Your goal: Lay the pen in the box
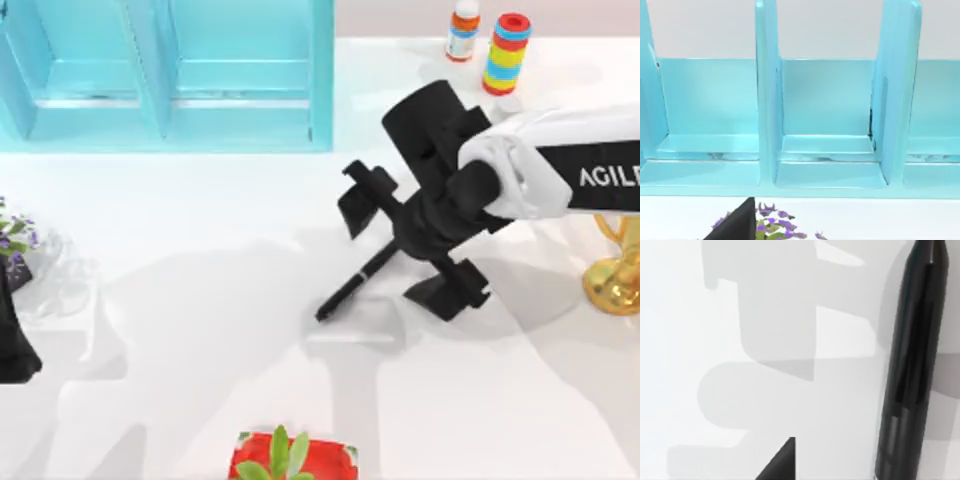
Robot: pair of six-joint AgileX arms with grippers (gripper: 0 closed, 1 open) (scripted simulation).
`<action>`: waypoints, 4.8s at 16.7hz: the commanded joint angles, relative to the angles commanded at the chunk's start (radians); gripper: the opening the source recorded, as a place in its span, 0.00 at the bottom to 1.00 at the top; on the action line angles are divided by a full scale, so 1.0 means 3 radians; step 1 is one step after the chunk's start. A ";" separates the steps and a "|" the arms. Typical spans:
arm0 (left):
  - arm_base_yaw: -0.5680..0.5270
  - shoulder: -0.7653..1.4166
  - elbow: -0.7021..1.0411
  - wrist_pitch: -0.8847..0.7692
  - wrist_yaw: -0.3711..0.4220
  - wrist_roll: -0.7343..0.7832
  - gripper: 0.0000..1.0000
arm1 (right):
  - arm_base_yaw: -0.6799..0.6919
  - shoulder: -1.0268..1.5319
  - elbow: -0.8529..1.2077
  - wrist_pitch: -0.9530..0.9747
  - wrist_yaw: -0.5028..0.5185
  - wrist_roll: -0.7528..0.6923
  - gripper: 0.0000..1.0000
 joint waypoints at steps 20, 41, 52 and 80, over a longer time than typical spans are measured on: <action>0.0000 0.0000 0.0000 0.0000 0.0000 0.0000 1.00 | -0.0040 -0.0469 0.0344 -0.0817 0.0046 -0.0087 0.00; 0.0000 0.0000 0.0000 0.0000 0.0000 0.0000 1.00 | -0.2220 -0.1539 0.1009 -0.1631 -0.0371 -0.1178 0.00; 0.0000 0.0000 0.0000 0.0000 0.0000 0.0000 1.00 | -0.4716 -0.1915 -0.0409 -0.1992 -0.0915 -0.1933 0.00; 0.0000 0.0000 0.0000 0.0000 0.0000 0.0000 1.00 | -0.4287 -0.1808 -0.1038 -0.1149 -0.0768 -0.1465 0.60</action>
